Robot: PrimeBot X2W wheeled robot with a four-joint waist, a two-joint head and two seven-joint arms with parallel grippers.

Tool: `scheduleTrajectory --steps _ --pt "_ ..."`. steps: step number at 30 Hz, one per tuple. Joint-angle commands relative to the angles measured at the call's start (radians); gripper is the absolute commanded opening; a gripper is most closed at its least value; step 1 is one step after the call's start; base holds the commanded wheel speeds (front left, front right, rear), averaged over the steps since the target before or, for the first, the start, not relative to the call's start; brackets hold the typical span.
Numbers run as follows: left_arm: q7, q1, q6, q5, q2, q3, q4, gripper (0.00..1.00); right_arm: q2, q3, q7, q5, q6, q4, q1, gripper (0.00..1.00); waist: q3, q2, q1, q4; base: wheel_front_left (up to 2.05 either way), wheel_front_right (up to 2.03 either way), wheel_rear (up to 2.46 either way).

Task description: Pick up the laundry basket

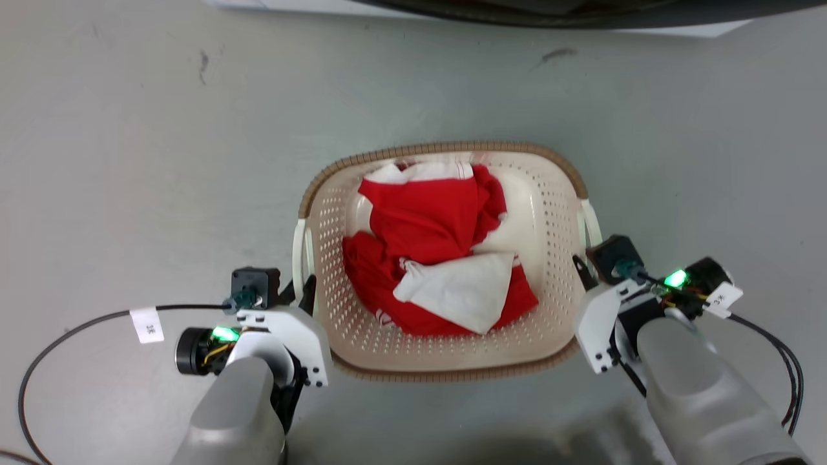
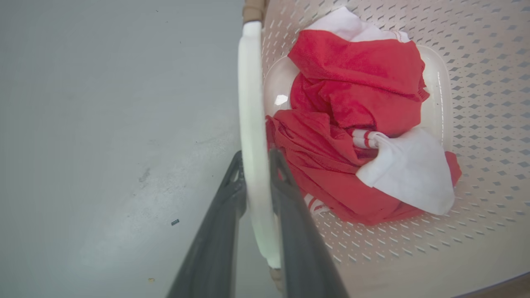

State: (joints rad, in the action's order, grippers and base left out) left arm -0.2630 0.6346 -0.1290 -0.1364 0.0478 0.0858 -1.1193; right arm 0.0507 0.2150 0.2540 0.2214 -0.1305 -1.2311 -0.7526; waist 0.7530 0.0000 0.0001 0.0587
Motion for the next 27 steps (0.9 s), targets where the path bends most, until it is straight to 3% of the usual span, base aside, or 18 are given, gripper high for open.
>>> scheduleTrajectory --steps 1,15,27 --pt "-0.003 -0.022 0.001 -0.009 0.004 0.019 -0.012 0.00 -0.001 0.017 0.005 -0.011 0.000 -0.008 0.027 0.00 -0.045 0.0000 -0.0001 0.000 0.00 0.00 0.00" --pt "-0.003 -0.093 -0.001 -0.085 0.003 0.110 -0.099 0.00 -0.001 0.132 -0.030 -0.147 0.000 -0.017 0.136 0.00 -0.314 0.0000 -0.0001 -0.027 0.00 0.00 0.00" --pt "0.015 -0.141 -0.001 -0.114 0.010 0.143 -0.157 0.00 -0.003 0.253 -0.090 -0.308 -0.001 0.008 0.234 0.00 -0.543 0.0000 -0.0001 -0.089 0.00 0.00 0.00"
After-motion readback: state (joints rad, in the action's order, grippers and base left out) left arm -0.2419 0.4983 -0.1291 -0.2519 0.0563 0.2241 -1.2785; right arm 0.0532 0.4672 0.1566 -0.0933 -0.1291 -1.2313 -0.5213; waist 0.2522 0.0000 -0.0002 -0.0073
